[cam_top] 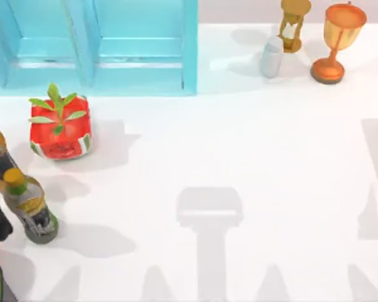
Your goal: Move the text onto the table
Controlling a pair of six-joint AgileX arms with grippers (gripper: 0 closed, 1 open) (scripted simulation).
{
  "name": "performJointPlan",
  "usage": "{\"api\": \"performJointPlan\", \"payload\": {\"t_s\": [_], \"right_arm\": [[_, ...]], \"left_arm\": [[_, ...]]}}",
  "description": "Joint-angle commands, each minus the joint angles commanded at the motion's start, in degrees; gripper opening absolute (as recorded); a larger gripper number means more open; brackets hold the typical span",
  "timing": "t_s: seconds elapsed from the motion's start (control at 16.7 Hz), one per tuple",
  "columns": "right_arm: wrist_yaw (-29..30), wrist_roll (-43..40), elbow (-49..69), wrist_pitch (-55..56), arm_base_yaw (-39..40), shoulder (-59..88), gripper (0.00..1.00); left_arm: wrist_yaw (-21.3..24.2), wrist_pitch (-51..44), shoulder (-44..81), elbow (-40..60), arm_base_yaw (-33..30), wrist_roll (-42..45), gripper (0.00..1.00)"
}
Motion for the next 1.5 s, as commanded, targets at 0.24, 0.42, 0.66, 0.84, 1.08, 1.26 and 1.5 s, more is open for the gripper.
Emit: {"api": "performJointPlan", "payload": {"t_s": [0.24,0.42,0.66,0.84,1.08,1.26,1.5], "right_arm": [[0.0,0.0,0.0,0.0,0.0,0.0,1.00],[0.0,0.0,0.0,0.0,0.0,0.0,1.00],[0.0,0.0,0.0,0.0,0.0,0.0,1.00],[0.0,0.0,0.0,0.0,0.0,0.0,1.00],[0.0,0.0,0.0,0.0,0.0,0.0,1.00],[0.0,0.0,0.0,0.0,0.0,0.0,1.00],[0.0,0.0,0.0,0.0,0.0,0.0,1.00]], "left_arm": [[0.6,0.4,1.8,1.4,0.8,0.4,1.00],[2.9,2.3,9.1,6.7,3.5,1.9,1.00],[8.0,7.2,27.3,19.0,9.1,4.8,1.00],[12.6,11.8,46.9,30.2,14.0,7.2,1.00],[18.9,17.1,75.1,44.3,20.3,10.0,1.00],[23.3,20.3,92.7,53.4,24.2,11.9,1.00],[27.7,22.8,107.8,61.4,27.5,13.9,1.00]]}}
